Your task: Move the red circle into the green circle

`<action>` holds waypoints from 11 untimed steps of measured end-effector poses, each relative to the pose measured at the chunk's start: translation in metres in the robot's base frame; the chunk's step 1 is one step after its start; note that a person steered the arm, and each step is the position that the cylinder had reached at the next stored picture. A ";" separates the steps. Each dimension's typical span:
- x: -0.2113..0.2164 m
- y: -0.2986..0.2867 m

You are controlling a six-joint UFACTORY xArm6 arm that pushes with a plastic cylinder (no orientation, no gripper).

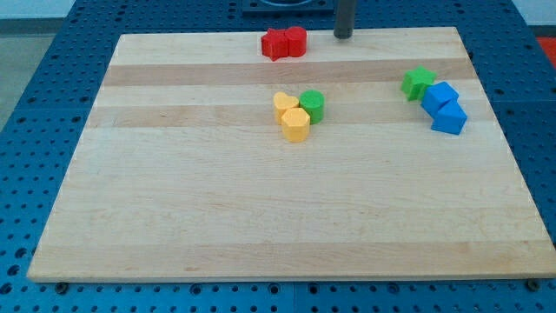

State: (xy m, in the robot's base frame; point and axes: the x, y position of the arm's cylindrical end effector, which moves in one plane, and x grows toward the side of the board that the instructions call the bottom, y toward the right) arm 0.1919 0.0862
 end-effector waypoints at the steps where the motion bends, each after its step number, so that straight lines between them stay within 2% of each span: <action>1: 0.001 -0.016; 3: 0.002 -0.061; 5: 0.013 -0.066; 8: 0.065 -0.106; 11: 0.129 -0.111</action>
State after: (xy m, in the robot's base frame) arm 0.3209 -0.0247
